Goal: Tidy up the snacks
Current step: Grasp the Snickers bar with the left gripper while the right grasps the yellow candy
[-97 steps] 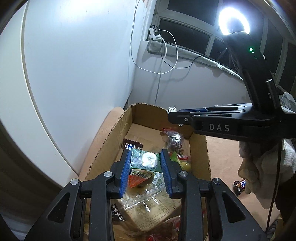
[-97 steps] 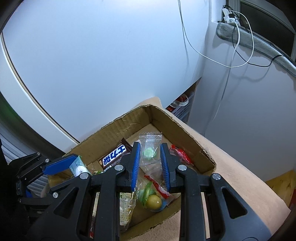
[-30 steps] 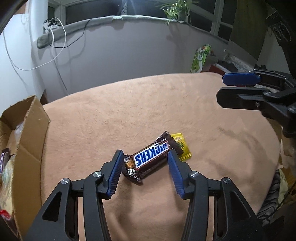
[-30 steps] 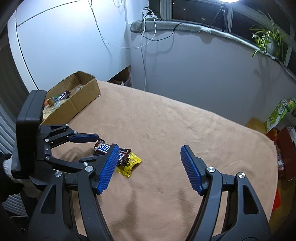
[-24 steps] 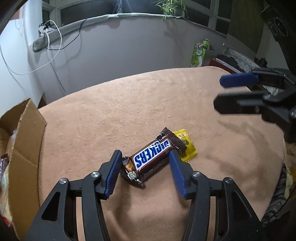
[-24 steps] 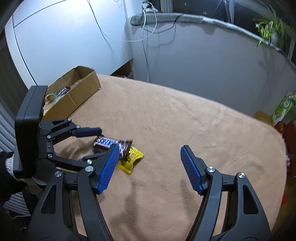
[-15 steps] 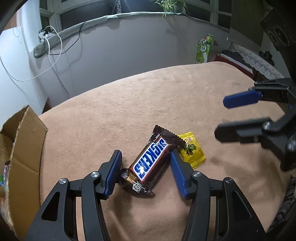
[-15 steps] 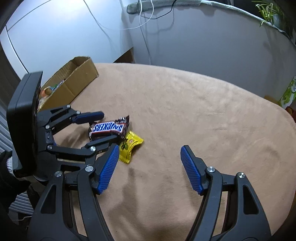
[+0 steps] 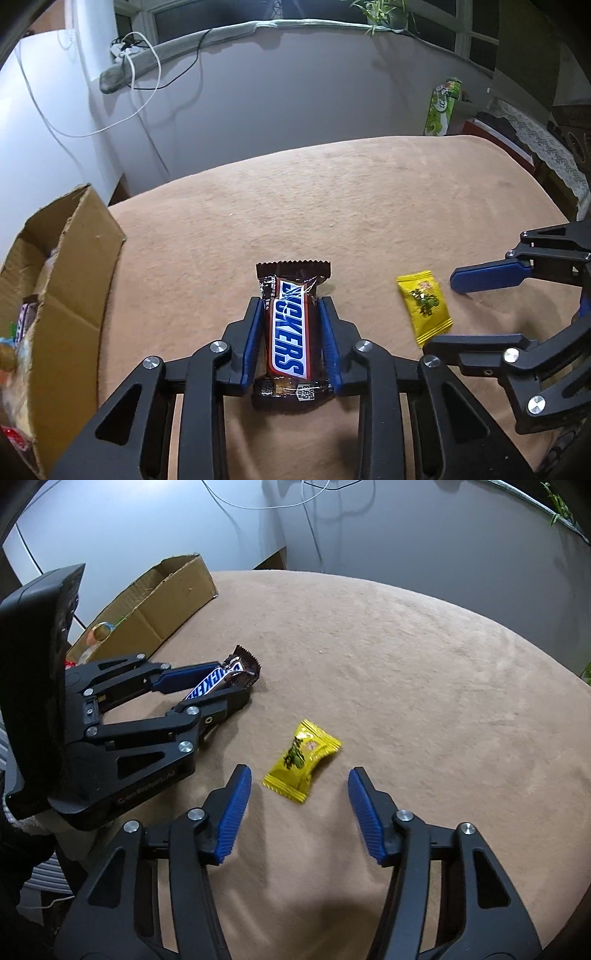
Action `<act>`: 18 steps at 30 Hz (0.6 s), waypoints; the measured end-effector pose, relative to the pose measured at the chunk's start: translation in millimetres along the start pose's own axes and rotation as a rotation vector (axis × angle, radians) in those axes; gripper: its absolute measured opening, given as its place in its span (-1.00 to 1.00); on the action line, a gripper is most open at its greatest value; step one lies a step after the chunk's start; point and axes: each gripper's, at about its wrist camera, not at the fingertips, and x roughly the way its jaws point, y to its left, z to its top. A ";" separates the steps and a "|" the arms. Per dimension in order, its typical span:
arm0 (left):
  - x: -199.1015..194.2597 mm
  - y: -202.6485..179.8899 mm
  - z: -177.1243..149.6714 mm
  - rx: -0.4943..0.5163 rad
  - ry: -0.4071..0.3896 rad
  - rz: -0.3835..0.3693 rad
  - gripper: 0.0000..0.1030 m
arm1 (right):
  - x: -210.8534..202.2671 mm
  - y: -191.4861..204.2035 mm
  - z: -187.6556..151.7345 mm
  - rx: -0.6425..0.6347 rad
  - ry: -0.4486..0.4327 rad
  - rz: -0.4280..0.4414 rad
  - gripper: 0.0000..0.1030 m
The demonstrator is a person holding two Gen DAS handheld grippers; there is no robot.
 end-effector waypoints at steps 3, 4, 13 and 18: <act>-2.0 4.8 -2.9 -0.017 0.001 -0.002 -0.48 | 2.7 -0.4 5.6 0.016 -0.006 -0.003 -0.05; -2.4 5.9 -3.7 -0.021 0.002 -0.004 -0.48 | 4.2 0.3 7.6 0.019 -0.009 -0.005 -0.10; -7.7 23.7 -10.5 -0.095 0.000 -0.021 -0.48 | 15.0 27.2 10.1 -0.115 -0.014 -0.151 -0.25; -5.5 22.5 -9.9 -0.082 0.010 -0.035 -0.48 | 13.4 30.6 11.2 -0.154 -0.009 -0.175 -0.51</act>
